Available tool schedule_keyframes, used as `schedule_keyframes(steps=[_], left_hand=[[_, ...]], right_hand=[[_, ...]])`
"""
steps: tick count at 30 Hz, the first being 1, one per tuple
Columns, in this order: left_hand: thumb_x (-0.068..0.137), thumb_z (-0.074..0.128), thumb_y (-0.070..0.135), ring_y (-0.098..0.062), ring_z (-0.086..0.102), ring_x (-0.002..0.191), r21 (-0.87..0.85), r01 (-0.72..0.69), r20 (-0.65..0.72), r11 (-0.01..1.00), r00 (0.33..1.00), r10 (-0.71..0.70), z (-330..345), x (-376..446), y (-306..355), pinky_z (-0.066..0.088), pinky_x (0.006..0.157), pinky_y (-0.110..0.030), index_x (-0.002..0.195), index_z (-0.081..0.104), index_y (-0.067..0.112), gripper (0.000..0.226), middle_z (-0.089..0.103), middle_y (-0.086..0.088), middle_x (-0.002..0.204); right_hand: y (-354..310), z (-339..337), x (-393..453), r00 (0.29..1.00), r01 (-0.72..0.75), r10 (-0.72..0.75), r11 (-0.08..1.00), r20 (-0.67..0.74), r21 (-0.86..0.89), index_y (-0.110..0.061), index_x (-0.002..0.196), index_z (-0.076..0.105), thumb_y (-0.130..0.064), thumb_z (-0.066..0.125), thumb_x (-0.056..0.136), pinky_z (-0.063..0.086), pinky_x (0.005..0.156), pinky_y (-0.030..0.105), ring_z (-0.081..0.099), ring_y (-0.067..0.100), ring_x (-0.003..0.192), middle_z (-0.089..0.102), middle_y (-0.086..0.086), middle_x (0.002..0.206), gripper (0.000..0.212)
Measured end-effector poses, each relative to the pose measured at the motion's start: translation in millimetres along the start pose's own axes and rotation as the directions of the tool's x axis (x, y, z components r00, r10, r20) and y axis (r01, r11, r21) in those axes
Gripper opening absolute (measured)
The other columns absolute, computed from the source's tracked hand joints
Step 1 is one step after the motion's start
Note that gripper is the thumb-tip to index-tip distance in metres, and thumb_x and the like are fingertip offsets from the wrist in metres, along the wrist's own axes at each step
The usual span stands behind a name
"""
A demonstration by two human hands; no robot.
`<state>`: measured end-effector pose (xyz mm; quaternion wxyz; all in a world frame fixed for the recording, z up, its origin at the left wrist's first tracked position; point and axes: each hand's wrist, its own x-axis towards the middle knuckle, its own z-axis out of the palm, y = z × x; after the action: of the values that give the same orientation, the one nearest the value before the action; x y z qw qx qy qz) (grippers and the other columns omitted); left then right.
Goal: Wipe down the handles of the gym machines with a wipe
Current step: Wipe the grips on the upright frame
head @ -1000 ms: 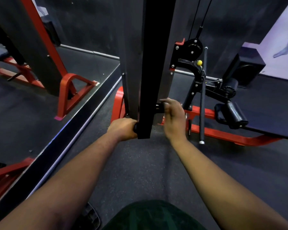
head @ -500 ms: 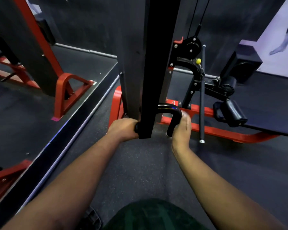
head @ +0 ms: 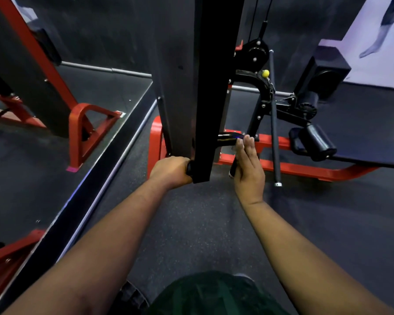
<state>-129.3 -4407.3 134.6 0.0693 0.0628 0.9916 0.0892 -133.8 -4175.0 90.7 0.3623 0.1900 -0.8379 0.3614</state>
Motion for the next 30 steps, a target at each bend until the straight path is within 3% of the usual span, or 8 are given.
schedule_keyframes(steps=[4, 6, 10, 13, 19, 24, 26, 30], left_hand=[[0.079, 0.066, 0.041, -0.03, 0.068, 0.097, 0.009, -0.001, -0.022, 1.0, 1.0, 0.001, 0.2, 1.2, -2.2, 0.042, 0.069, -0.034, 0.088, 0.054, 0.03, 0.019, 0.071, 0.0, 0.098], [0.08, 0.065, 0.041, -0.031, 0.068, 0.097, 0.01, 0.0, -0.023, 1.0, 1.0, 0.0, 0.9, 1.8, -1.8, 0.042, 0.069, -0.034, 0.089, 0.055, 0.029, 0.018, 0.071, 0.0, 0.098], [0.079, 0.066, 0.042, -0.03, 0.068, 0.095, 0.009, 0.013, -0.029, 1.0, 0.999, -0.013, 3.1, 1.9, -1.9, 0.042, 0.068, -0.033, 0.087, 0.053, 0.03, 0.019, 0.067, 0.002, 0.092], [0.079, 0.066, 0.043, -0.03, 0.068, 0.095, 0.024, 0.04, -0.059, 0.999, 0.998, -0.038, 5.5, 2.2, -0.5, 0.043, 0.068, -0.033, 0.088, 0.056, 0.029, 0.019, 0.07, 0.0, 0.096], [0.082, 0.061, 0.049, -0.03, 0.069, 0.09, 0.028, 0.136, -0.148, 0.99, 0.98, -0.13, 14.6, -0.8, 5.6, 0.051, 0.07, -0.036, 0.088, 0.057, 0.027, 0.023, 0.07, 0.002, 0.092], [0.077, 0.064, 0.036, -0.032, 0.069, 0.085, 0.066, 0.229, -0.21, 0.971, 0.955, -0.211, 19.2, -8.4, 22.3, 0.039, 0.073, -0.038, 0.063, 0.038, 0.033, 0.03, 0.07, 0.001, 0.081], [0.078, 0.064, 0.035, -0.031, 0.068, 0.088, 0.132, 0.308, -0.246, 0.942, 0.931, -0.27, 20.4, -11.1, 32.1, 0.041, 0.081, -0.04, 0.074, 0.056, 0.028, 0.012, 0.069, 0.0, 0.085], [0.085, 0.063, 0.031, -0.03, 0.062, 0.101, 0.193, 0.506, -0.293, 0.84, 0.847, -0.443, 29.0, -15.0, 55.4, 0.04, 0.09, -0.044, 0.105, 0.067, 0.018, 0.024, 0.067, -0.004, 0.102]], right_hand=[[8.2, -9.4, -7.4, 0.964, -0.26, 0.265, 0.96, -0.036, 0.101, -0.014, 0.145, 0.056, -0.001, 0.052, 0.101, 0.042, 0.108, 0.018, 0.063, 0.008, 0.112, 0.065, -0.005, 0.125, 0.046], [9.2, -11.4, -11.4, 0.886, -0.455, 0.462, 0.88, -0.03, 0.134, -0.015, 0.141, 0.06, -0.006, 0.056, 0.102, 0.044, 0.093, 0.008, 0.062, -0.005, 0.099, 0.069, -0.011, 0.113, 0.04], [25.3, -5.6, -15.1, 0.615, -0.788, 0.706, 0.526, 0.351, 0.321, -0.017, 0.12, 0.071, -0.009, 0.049, 0.102, 0.046, 0.095, 0.024, 0.066, 0.009, 0.104, 0.072, -0.008, 0.107, 0.029], [23.7, -7.8, 18.0, 0.546, -0.826, 0.698, 0.357, 0.464, 0.436, -0.022, 0.086, 0.069, -0.017, 0.043, 0.103, 0.047, 0.072, 0.027, 0.061, 0.005, 0.071, 0.069, -0.011, 0.075, 0.032], [36.1, -3.1, 50.8, 0.585, -0.806, 0.564, 0.324, 0.582, 0.496, -0.016, 0.097, 0.071, -0.024, 0.037, 0.098, 0.051, 0.081, 0.03, 0.069, 0.026, 0.098, 0.076, 0.013, 0.092, 0.036], [68.2, -0.3, 43.6, 0.422, -0.891, 0.375, 0.339, 0.826, 0.301, -0.009, 0.086, 0.069, -0.039, 0.047, 0.085, 0.048, 0.069, 0.035, 0.064, 0.029, 0.084, 0.074, 0.018, 0.089, 0.037], [81.5, 2.2, 50.2, 0.341, -0.892, 0.259, 0.391, 0.904, 0.225, -0.01, 0.081, 0.072, -0.047, 0.05, 0.081, 0.049, 0.073, 0.043, 0.065, 0.035, 0.087, 0.074, 0.02, 0.089, 0.043], [77.8, 6.0, 81.9, 0.222, -0.957, 0.046, 0.199, 0.974, 0.209, -0.005, 0.079, 0.074, -0.042, 0.035, 0.103, 0.048, 0.092, 0.062, 0.065, 0.032, 0.068, 0.065, 0.018, 0.072, 0.059]])
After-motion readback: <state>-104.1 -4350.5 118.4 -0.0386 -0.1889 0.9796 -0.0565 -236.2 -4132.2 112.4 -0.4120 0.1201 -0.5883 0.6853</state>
